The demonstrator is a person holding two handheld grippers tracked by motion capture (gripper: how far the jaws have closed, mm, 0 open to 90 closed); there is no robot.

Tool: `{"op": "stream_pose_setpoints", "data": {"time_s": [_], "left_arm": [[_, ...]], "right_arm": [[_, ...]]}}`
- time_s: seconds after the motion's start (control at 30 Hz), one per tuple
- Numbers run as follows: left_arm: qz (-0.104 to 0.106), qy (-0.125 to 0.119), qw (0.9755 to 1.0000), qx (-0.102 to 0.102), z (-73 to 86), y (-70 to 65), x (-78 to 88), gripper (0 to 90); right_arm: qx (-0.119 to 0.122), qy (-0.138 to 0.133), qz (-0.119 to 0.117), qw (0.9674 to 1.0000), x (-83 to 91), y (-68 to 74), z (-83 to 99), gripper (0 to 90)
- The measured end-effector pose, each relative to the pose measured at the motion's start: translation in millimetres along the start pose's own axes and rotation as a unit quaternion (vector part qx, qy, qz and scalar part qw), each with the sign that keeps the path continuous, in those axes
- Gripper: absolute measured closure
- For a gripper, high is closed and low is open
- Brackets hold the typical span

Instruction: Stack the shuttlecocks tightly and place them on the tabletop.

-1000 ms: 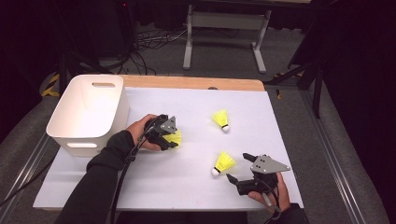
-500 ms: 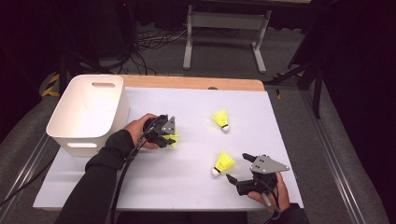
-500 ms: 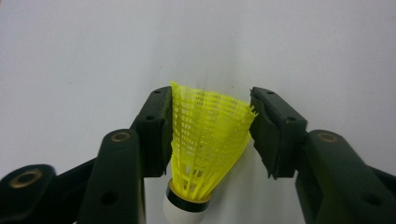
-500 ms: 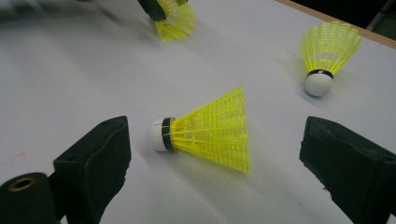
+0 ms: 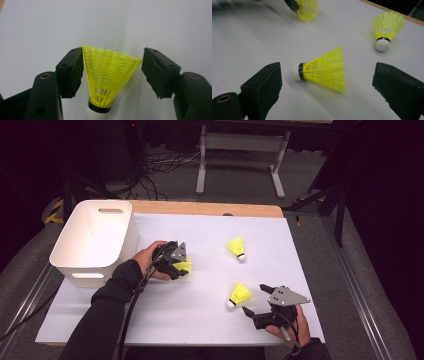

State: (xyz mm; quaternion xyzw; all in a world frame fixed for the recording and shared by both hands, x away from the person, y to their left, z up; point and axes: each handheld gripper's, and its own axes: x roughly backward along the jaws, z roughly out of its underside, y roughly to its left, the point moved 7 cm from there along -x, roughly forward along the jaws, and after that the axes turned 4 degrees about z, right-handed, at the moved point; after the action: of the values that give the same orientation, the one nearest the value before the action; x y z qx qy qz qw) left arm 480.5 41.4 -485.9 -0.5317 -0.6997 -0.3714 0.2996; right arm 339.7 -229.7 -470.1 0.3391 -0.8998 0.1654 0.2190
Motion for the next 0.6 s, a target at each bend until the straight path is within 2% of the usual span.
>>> {"op": "stream_pose_setpoints", "data": {"time_s": [0.13, 0.23, 0.3, 0.43, 0.6], "left_arm": [[-0.009, -0.020, 0.9996, 0.017, -1.3, 2.0, 4.0, 22.5], [-0.016, -0.040, 0.9988, 0.025, -2.9, 3.3, 9.3, 17.6], [-0.012, -0.056, 0.9978, 0.033, -4.7, 2.6, 12.8, 15.6], [-0.015, -0.075, 0.9962, 0.041, -7.3, 1.5, 17.9, 11.8], [-0.020, -0.101, 0.9939, 0.040, -11.2, -1.4, 29.0, 10.8]], "right_arm": [[0.001, 0.001, -0.001, 1.0000, 0.0, 0.4, 0.0, 9.3], [0.003, -0.001, 0.000, 1.0000, 0.1, 0.1, -0.4, 9.3], [0.000, -0.001, -0.001, 1.0000, 0.2, 0.3, -0.4, 9.3], [0.003, -0.001, -0.001, 1.0000, 0.0, 0.4, -0.5, 9.3], [0.005, -0.001, -0.002, 1.0000, 0.0, 0.6, -0.6, 9.3]]}}
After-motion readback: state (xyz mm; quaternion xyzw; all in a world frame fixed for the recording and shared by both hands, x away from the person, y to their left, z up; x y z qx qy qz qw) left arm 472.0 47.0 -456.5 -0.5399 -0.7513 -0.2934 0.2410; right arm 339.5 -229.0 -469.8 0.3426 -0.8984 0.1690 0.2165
